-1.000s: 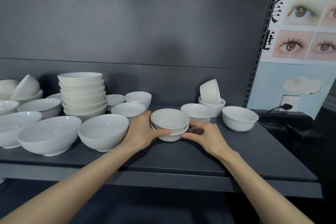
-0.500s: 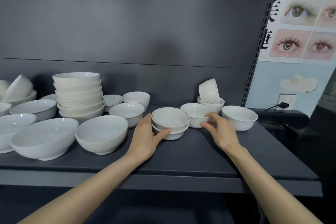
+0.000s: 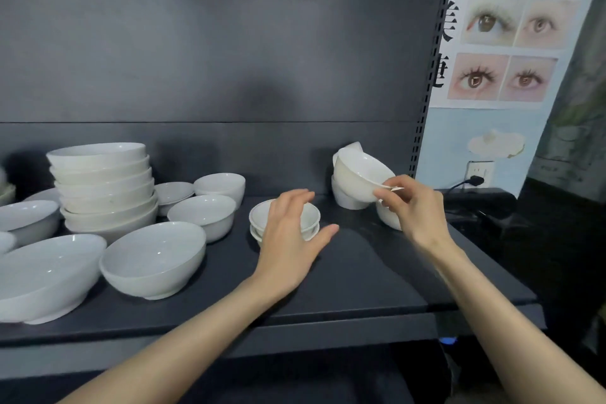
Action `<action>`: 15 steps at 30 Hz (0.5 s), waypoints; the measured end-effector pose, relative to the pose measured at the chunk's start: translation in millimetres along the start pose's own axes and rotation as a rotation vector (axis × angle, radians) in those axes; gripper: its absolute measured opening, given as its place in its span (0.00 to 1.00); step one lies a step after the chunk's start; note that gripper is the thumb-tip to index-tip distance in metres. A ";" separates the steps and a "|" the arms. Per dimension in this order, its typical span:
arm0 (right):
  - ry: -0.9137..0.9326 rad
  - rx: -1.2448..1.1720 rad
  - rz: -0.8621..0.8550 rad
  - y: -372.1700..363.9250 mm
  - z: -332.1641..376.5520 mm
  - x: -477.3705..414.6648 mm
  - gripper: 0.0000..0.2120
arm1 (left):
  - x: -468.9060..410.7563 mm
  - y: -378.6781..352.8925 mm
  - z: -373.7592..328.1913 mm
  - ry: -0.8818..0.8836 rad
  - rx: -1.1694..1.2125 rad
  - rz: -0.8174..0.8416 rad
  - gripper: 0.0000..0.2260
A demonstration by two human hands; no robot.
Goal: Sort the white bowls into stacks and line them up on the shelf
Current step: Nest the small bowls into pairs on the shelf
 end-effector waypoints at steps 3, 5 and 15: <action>-0.004 0.049 -0.023 29.2 -5.8 -6.6 0.06 | -22.1 -40.5 -3.7 0.054 0.100 0.085 0.26; -0.014 0.085 -0.050 47.7 -15.9 -13.9 0.06 | -34.1 -70.2 0.8 0.128 0.175 0.132 0.28; 0.028 0.216 -0.004 92.3 -65.0 -55.6 0.07 | -54.9 -182.2 19.0 0.414 0.297 0.348 0.38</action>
Point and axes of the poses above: each hand's wrist, its own x-axis away from the middle knuckle, its own y-axis out of the back of the hand, z = x × y, the point moved 9 cm from there along -x, towards the middle knuckle, and after that the axes turned 14 degrees about -y, right-handed, at the moved point
